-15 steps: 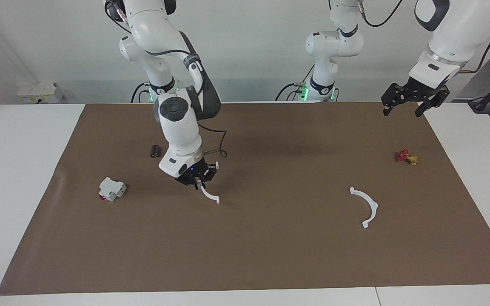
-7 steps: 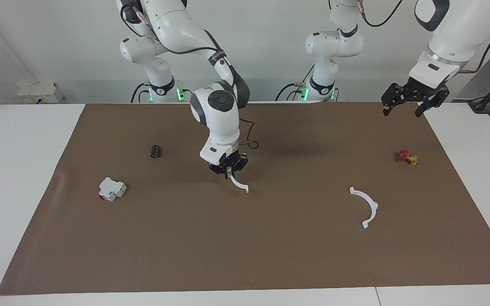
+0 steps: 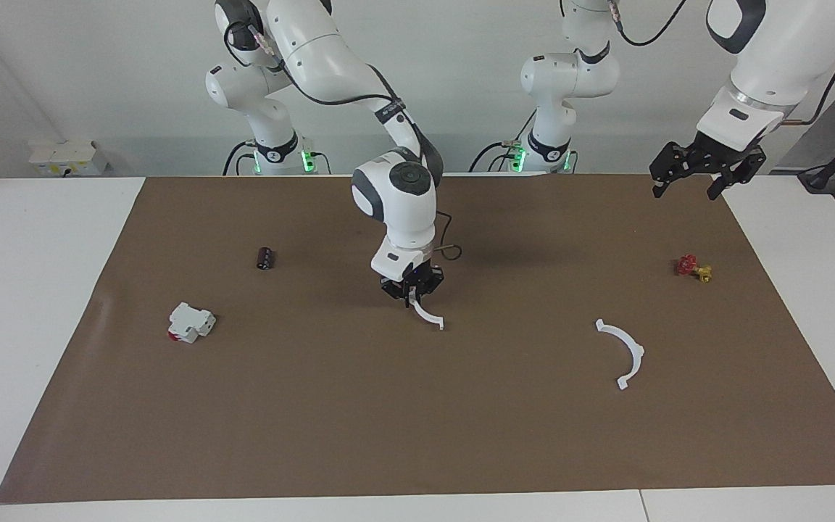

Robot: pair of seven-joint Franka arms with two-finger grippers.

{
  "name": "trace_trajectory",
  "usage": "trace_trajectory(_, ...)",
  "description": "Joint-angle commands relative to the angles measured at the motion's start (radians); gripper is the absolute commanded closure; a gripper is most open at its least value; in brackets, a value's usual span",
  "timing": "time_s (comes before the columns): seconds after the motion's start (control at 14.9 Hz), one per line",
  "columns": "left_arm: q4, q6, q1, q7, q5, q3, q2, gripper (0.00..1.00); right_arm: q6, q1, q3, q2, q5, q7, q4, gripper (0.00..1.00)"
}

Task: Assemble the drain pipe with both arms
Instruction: 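Carry the clamp half toward the table center and release it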

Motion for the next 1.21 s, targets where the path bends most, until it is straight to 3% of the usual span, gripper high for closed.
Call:
trace_trajectory(0.0, -0.029, -0.003, 0.008, 0.007, -0.015, -0.001, -0.027, 0.00, 0.065, -0.006, 0.000, -0.010, -0.036, 0.014, -0.055, 1.00)
trace_trajectory(0.13, -0.029, -0.003, 0.008, 0.007, -0.015, -0.001, -0.027, 0.00, 0.078, -0.005, 0.002, -0.012, -0.036, 0.019, -0.062, 1.00)
trace_trajectory(0.2, -0.029, -0.003, 0.008, 0.007, -0.015, -0.001, -0.027, 0.00, 0.078, -0.003, 0.002, -0.014, -0.036, 0.019, -0.063, 0.87)
trace_trajectory(0.27, -0.029, -0.003, 0.008, 0.007, -0.015, -0.001, -0.027, 0.00, 0.076, -0.003, 0.002, -0.015, -0.036, 0.020, -0.063, 0.35)
trace_trajectory(0.34, -0.029, -0.003, 0.008, 0.007, -0.017, -0.001, -0.027, 0.00, 0.070, 0.000, 0.002, -0.015, -0.036, 0.025, -0.062, 0.00)
trace_trajectory(0.54, -0.029, -0.003, 0.008, 0.007, -0.017, -0.001, -0.027, 0.00, 0.038, -0.014, -0.005, -0.036, -0.032, 0.025, -0.022, 0.00)
trace_trajectory(0.74, -0.029, -0.003, 0.008, 0.007, -0.015, -0.001, -0.027, 0.00, -0.017, -0.086, -0.009, -0.130, -0.020, 0.022, -0.016, 0.00)
trace_trajectory(1.14, -0.029, -0.003, 0.008, 0.007, -0.015, -0.001, -0.027, 0.00, -0.250, -0.230, -0.008, -0.328, -0.018, -0.001, 0.000, 0.00)
